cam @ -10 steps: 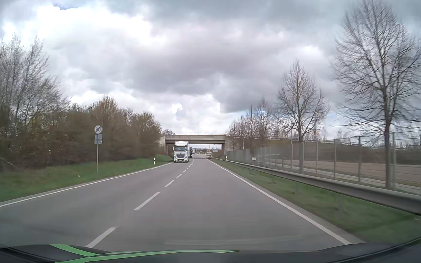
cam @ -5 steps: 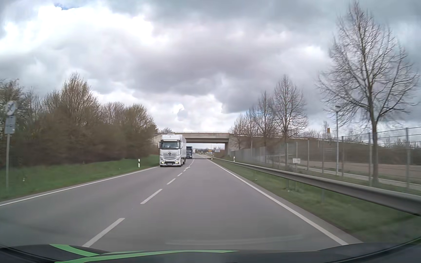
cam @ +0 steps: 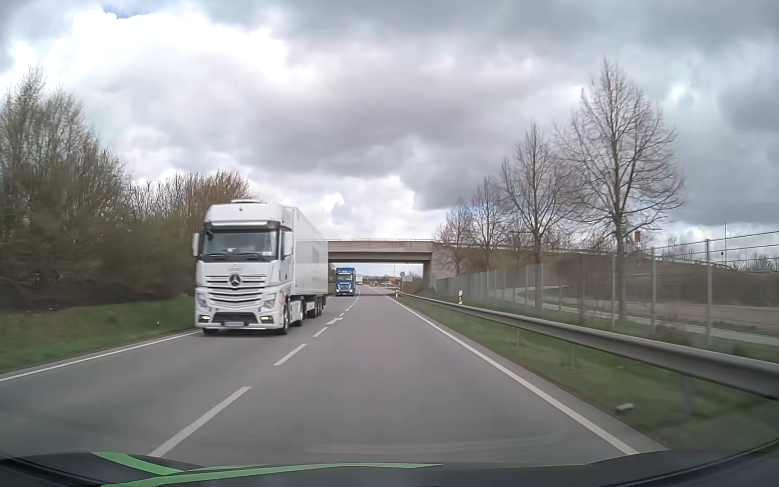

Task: Follow the waypoints while adhering to traffic rules and regulations

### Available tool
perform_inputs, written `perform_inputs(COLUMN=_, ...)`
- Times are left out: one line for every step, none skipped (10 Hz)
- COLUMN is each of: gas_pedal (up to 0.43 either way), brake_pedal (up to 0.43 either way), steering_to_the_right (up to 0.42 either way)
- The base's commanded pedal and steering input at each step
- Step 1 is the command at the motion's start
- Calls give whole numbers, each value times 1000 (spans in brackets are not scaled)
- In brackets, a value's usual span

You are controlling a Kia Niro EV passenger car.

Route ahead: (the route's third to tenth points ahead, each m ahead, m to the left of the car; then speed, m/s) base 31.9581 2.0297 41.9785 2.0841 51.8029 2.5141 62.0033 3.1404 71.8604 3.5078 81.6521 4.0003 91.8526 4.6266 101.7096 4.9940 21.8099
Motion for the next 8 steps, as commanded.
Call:
perform_inputs(gas_pedal=157, brake_pedal=0, steering_to_the_right=-2)
perform_inputs(gas_pedal=157, brake_pedal=0, steering_to_the_right=-2)
perform_inputs(gas_pedal=157, brake_pedal=0, steering_to_the_right=-1)
perform_inputs(gas_pedal=157, brake_pedal=0, steering_to_the_right=-2)
perform_inputs(gas_pedal=157, brake_pedal=0, steering_to_the_right=-2)
perform_inputs(gas_pedal=157, brake_pedal=0, steering_to_the_right=-2)
perform_inputs(gas_pedal=157, brake_pedal=0, steering_to_the_right=-2)
perform_inputs(gas_pedal=157, brake_pedal=0, steering_to_the_right=-2)
